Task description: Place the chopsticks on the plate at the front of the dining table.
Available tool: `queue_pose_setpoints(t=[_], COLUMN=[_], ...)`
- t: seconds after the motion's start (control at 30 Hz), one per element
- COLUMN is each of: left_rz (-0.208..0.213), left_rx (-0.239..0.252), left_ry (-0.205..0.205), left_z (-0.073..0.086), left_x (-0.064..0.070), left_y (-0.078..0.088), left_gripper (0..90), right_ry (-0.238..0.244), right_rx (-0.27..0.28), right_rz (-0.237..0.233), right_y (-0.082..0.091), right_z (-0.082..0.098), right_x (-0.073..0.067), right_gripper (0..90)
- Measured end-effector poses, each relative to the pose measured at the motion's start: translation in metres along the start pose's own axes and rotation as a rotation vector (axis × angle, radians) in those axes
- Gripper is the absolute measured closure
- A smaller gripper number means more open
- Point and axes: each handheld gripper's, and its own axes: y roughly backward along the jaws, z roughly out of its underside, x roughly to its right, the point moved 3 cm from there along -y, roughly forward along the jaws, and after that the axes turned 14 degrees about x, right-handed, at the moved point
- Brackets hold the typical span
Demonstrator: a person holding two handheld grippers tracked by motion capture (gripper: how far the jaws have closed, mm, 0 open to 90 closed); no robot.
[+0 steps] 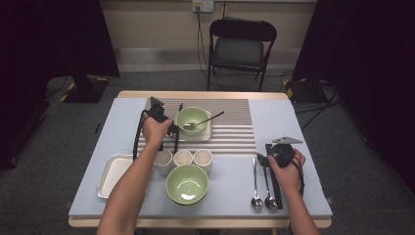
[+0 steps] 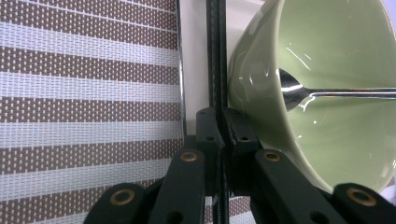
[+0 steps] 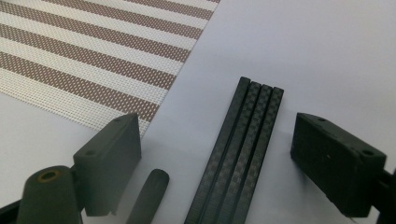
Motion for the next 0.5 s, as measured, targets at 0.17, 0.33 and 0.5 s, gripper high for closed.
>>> queue_pose_setpoints(t=[0.17,0.33,0.5], left_rz=[0.007,0.001,-0.008], left_rx=[-0.006,0.010,0.037], left_ry=[-0.007,0.017,0.039], left_z=[0.0004,0.0000,-0.0008], left_x=[-0.0002,0.0005,0.0018], left_y=[-0.0014,-0.0026,-0.0045], left_gripper=[86.2,86.3,86.3], right_ry=[0.000,0.001,0.000], right_rx=[0.000,0.001,0.000], right_rz=[0.000,0.000,0.000], right_y=[0.0000,-0.0001,0.0000], right_z=[0.0000,0.0000,0.0000], right_x=[0.0000,0.0001,0.0000], right_gripper=[15.1,15.1,15.1])
